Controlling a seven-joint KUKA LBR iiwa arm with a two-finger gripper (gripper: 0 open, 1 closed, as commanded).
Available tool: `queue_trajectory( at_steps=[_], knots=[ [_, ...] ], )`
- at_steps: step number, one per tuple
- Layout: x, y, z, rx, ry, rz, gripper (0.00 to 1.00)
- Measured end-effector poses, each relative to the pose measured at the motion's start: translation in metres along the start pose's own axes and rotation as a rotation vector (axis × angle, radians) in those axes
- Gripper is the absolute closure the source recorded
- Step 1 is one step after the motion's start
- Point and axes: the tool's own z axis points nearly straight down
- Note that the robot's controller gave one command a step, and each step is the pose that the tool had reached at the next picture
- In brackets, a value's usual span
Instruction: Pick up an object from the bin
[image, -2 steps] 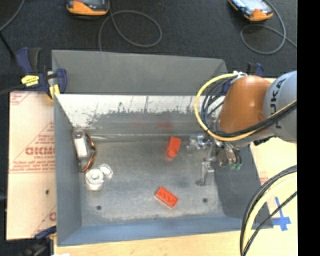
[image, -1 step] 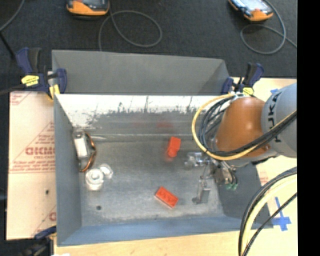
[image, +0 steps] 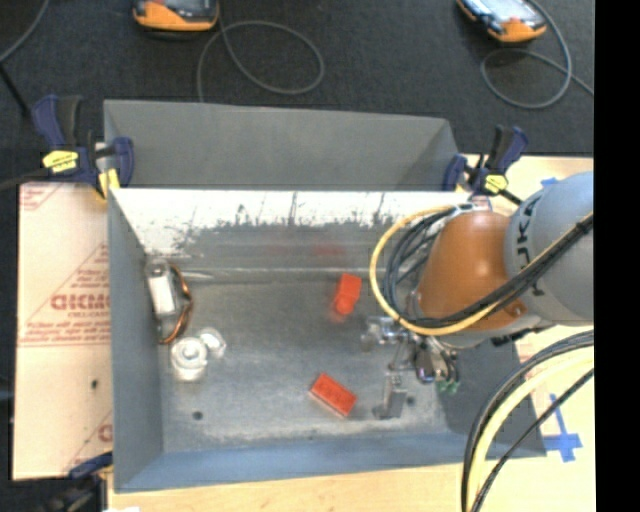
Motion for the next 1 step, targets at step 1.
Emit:
queue_trajectory(
  at_steps=[1],
  knots=[
    [0.0081, 0.0146, 0.0138, 0.0, -0.004, -0.142, 0.0]
  ],
)
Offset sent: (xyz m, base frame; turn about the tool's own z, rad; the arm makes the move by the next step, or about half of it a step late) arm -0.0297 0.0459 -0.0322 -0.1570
